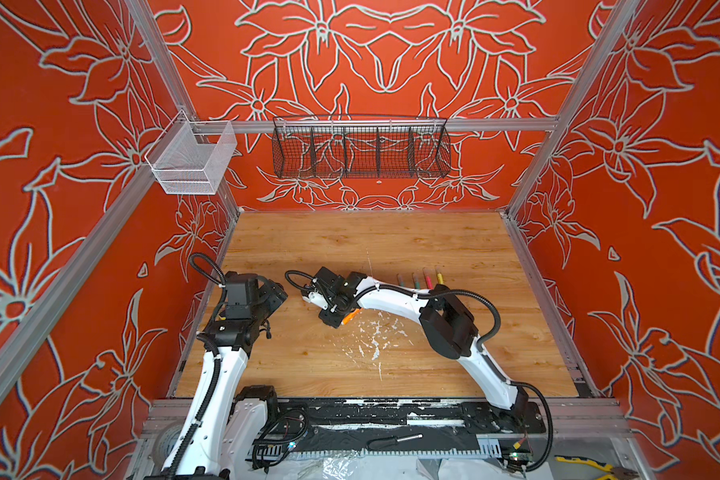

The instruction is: Insert the pens into the pen caps

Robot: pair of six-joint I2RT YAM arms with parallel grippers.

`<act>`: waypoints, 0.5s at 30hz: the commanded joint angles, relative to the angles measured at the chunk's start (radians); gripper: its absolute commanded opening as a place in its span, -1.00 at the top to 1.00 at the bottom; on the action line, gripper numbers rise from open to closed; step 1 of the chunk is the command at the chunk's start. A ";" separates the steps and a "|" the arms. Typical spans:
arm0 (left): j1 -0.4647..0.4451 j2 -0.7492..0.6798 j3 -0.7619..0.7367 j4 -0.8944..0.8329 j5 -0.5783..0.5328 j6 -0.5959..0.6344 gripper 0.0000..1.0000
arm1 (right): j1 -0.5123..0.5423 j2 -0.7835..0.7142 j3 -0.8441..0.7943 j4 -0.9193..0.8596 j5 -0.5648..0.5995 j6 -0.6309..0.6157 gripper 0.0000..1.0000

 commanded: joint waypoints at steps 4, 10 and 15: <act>0.005 -0.006 0.002 0.013 0.001 0.004 -0.56 | 0.004 0.016 -0.004 -0.017 0.018 -0.008 0.42; 0.005 -0.005 0.002 0.015 0.003 0.003 -0.56 | 0.004 -0.037 -0.077 0.045 0.041 0.029 0.65; 0.005 -0.001 0.012 0.021 0.007 0.000 -0.56 | 0.004 -0.104 -0.139 0.120 0.039 0.064 0.72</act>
